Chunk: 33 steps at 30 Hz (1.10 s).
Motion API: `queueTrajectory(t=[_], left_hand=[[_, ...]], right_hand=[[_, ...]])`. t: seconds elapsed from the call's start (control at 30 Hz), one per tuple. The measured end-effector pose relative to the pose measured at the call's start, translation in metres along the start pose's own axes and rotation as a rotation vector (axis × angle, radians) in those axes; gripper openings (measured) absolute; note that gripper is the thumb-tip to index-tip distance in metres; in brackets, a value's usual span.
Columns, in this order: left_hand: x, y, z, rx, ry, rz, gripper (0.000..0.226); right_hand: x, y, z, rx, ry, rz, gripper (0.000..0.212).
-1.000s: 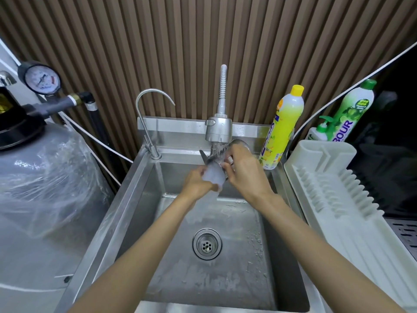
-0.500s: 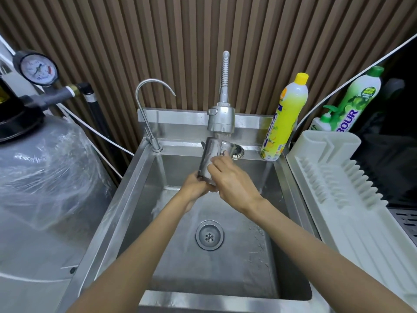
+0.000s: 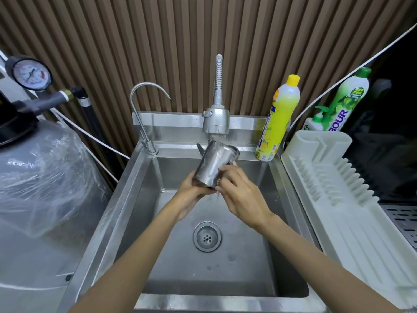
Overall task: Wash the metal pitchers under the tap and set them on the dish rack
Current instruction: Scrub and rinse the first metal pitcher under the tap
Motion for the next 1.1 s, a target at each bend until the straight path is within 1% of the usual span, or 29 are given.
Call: queueTrajectory(t=[0.13, 0.2, 0.27, 0.33, 0.43, 0.5, 0.57, 0.63, 0.7, 0.77, 0.87, 0.97, 1.03, 1.07, 1.1], left_hand=[[-0.004, -0.017, -0.008, -0.153, 0.052, -0.084, 0.07], [-0.006, -0.027, -0.008, -0.165, 0.061, -0.121, 0.075], [-0.007, -0.034, -0.008, -0.074, 0.052, -0.16, 0.08], [-0.009, -0.041, -0.009, 0.063, 0.032, -0.198, 0.085], [-0.012, -0.052, -0.008, 0.284, -0.022, -0.258, 0.088], [-0.012, -0.064, -0.009, 0.384, -0.026, -0.319, 0.089], [-0.012, -0.074, -0.01, 0.42, -0.004, -0.37, 0.089], [-0.01, -0.086, -0.008, 0.457, -0.013, -0.405, 0.089], [-0.008, -0.094, -0.006, 0.507, -0.031, -0.422, 0.089], [-0.008, -0.1, -0.005, 0.615, -0.034, -0.45, 0.091], [-0.015, -0.105, 0.0, 0.776, -0.064, -0.475, 0.094], [-0.029, -0.102, 0.005, 0.834, -0.161, -0.46, 0.097], [-0.034, -0.086, 0.01, 0.797, -0.246, -0.373, 0.099], [-0.035, -0.075, 0.011, 0.765, -0.283, -0.322, 0.096], [-0.036, -0.065, 0.009, 0.729, -0.304, -0.282, 0.089]], right_hand=[[-0.006, -0.033, 0.018, 0.33, -0.175, -0.441, 0.017], [-0.014, -0.055, 0.021, 0.442, -0.241, -0.671, 0.02], [-0.027, -0.076, 0.011, 0.64, -0.289, -0.887, 0.023], [-0.041, -0.086, -0.005, 0.917, -0.367, -1.052, 0.027], [-0.047, -0.088, -0.027, 1.276, -0.463, -1.168, 0.028], [-0.042, -0.087, -0.038, 1.489, -0.5, -1.173, 0.028], [-0.034, -0.083, -0.047, 1.705, -0.53, -1.152, 0.028], [-0.028, -0.078, -0.054, 1.831, -0.548, -1.15, 0.026], [-0.025, -0.072, -0.06, 1.882, -0.521, -1.17, 0.022], [-0.024, -0.066, -0.064, 1.894, -0.471, -1.188, 0.017], [-0.029, -0.062, -0.07, 1.823, -0.327, -1.215, 0.017], [-0.038, -0.066, -0.065, 1.693, -0.194, -1.266, 0.016], [-0.042, -0.071, -0.055, 1.531, -0.077, -1.303, 0.013], [-0.041, -0.074, -0.048, 1.438, -0.013, -1.315, 0.011], [-0.039, -0.076, -0.04, 1.341, 0.049, -1.322, 0.013]])
Point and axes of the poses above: each hand's wrist, its own x-axis towards the middle knuckle, its own z-axis out of the back of the hand, y = z × x, the point moved 10 cm from there along x, towards the middle knuckle, and after that the axes turned 4 degrees about x, right-handed, at the moved point
